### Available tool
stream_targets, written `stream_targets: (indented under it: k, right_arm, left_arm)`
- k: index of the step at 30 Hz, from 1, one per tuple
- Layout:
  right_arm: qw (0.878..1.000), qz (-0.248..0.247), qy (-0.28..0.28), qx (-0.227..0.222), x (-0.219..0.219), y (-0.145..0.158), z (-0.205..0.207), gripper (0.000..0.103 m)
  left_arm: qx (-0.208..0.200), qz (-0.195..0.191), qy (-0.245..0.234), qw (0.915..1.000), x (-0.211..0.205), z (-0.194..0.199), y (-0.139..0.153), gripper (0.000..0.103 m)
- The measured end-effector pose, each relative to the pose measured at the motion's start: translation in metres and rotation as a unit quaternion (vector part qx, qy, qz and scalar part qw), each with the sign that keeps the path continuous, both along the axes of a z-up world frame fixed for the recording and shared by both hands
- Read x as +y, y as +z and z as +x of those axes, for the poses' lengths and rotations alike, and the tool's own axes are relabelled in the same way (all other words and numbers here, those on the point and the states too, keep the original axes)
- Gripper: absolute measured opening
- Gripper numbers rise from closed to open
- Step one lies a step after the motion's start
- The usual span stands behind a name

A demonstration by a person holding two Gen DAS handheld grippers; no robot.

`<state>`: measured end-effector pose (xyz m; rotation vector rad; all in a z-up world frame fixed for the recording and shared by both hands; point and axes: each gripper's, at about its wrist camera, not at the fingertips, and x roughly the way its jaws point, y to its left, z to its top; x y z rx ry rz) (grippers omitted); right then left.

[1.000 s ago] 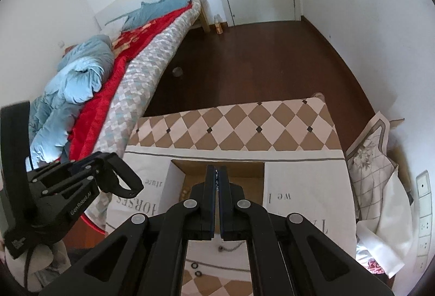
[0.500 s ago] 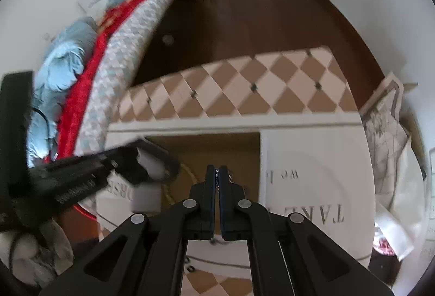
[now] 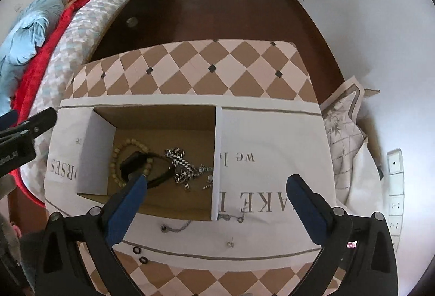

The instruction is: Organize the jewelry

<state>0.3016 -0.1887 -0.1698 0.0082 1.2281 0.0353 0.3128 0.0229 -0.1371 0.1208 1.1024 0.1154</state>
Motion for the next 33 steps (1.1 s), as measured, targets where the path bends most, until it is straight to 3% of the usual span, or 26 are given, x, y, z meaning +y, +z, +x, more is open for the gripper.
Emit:
stream_targets:
  k: [9,14,22,28,33]
  right_arm:
    - [1.0,0.007,-0.013,-0.008,0.001,0.005,-0.019,0.103]
    - [0.999,-0.004,-0.018,-0.034,0.004,0.019,-0.038,0.103]
    - [0.996,-0.01,-0.017,-0.087,0.009,0.053,-0.075,0.103]
    - [0.992,0.022,-0.021,-0.119,0.003,0.082,-0.1,0.103]
    - [0.991,0.057,-0.048,-0.115,-0.025,0.081,-0.12,0.103]
  left_arm:
    - [-0.018,0.043,0.01,0.9989,0.006,-0.033,0.004,0.103]
    - [-0.033,0.067,0.015,0.997,0.006,-0.056,0.011,0.103]
    - [-0.069,0.061,0.025,0.9954,0.007,-0.092,0.033,0.103]
    - [-0.115,0.055,0.038,0.9911,0.011,-0.116,0.06,0.103]
    - [-0.146,0.088,0.062,0.9834,0.017,-0.136,0.065,0.103]
